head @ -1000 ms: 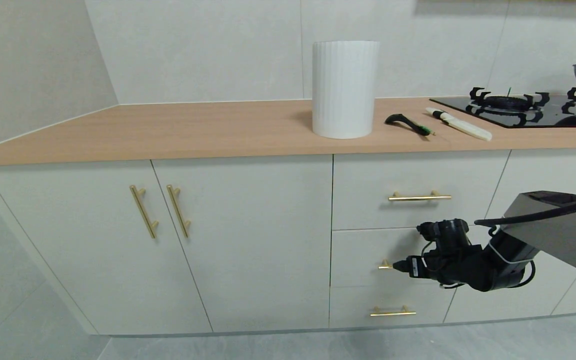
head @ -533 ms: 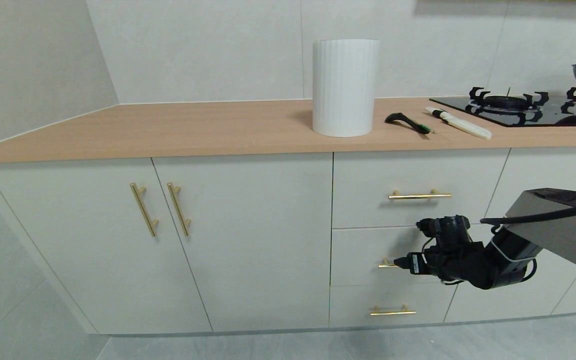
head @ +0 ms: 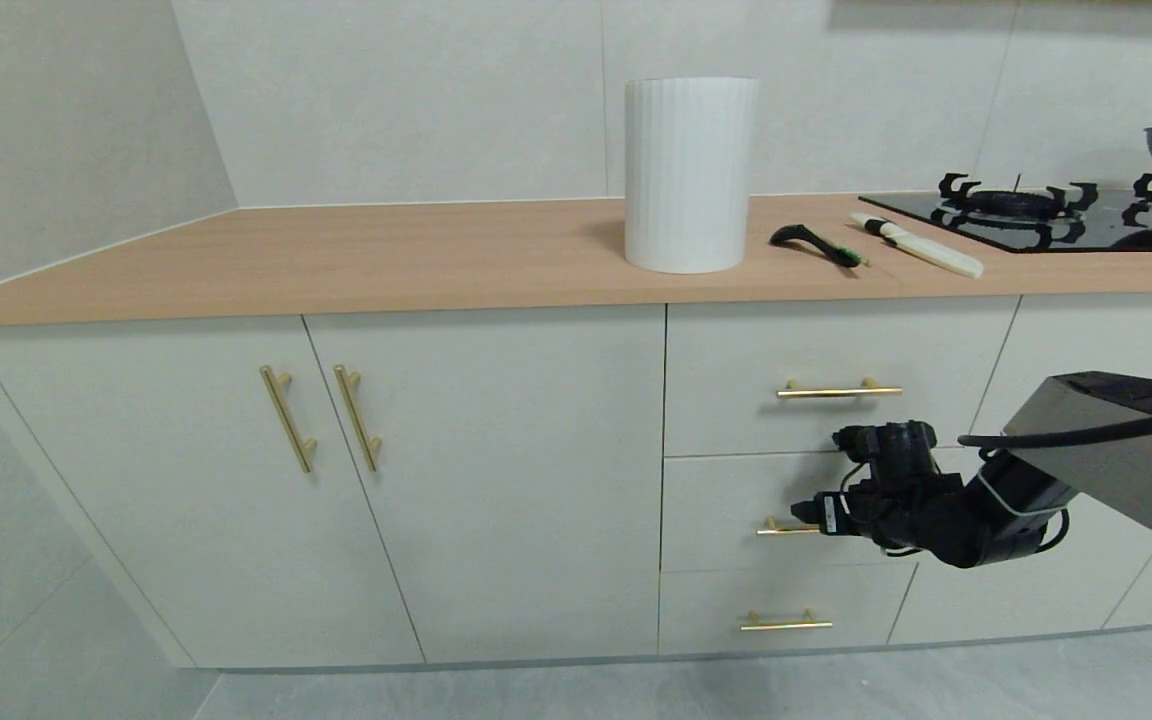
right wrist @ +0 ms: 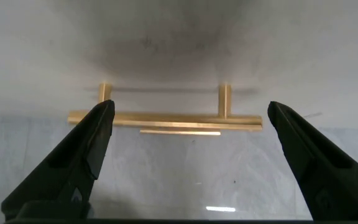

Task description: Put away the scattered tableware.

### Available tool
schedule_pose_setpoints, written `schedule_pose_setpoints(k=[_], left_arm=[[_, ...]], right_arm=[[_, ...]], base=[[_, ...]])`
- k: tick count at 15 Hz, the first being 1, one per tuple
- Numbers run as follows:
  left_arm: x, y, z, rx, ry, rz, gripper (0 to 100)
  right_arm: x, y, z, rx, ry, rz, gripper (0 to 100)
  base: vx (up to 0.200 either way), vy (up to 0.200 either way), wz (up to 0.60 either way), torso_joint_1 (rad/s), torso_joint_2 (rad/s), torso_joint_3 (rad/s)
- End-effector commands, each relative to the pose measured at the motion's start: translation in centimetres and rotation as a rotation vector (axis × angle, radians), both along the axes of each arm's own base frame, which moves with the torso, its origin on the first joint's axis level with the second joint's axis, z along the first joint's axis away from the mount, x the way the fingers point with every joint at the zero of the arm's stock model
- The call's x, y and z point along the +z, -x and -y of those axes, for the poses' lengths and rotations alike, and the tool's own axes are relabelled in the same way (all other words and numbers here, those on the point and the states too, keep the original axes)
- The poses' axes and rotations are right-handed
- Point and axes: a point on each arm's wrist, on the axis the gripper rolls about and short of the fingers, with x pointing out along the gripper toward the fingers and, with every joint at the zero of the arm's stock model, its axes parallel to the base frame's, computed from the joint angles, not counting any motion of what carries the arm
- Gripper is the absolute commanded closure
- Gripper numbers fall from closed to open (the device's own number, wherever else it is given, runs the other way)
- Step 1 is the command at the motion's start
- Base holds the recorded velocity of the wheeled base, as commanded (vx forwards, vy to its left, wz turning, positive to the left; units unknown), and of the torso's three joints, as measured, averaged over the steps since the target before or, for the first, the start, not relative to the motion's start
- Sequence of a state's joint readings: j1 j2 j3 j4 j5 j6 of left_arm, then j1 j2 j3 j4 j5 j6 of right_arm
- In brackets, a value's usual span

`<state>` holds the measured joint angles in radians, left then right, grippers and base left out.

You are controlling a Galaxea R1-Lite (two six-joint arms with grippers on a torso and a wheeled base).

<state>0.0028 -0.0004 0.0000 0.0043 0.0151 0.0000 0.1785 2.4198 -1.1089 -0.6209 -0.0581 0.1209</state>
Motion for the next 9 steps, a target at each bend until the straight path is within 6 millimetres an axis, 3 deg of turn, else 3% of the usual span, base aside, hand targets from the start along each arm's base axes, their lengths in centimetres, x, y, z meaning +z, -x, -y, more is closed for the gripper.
schedule_pose_setpoints(k=[1, 9], left_arm=[[0.00, 0.00, 0.00, 0.001, 0.000, -0.001, 0], [0.00, 0.00, 0.00, 0.001, 0.000, -0.001, 0]], right_arm=[[-1.52, -0.40, -0.11, 0.002, 0.005, -0.023, 0], [-2.42, -0.44, 0.01, 0.005, 0.025, -0.095, 0]], base=[[0.000, 0.000, 0.00, 0.000, 0.00, 0.000], [0.000, 0.000, 0.00, 0.000, 0.00, 0.000]])
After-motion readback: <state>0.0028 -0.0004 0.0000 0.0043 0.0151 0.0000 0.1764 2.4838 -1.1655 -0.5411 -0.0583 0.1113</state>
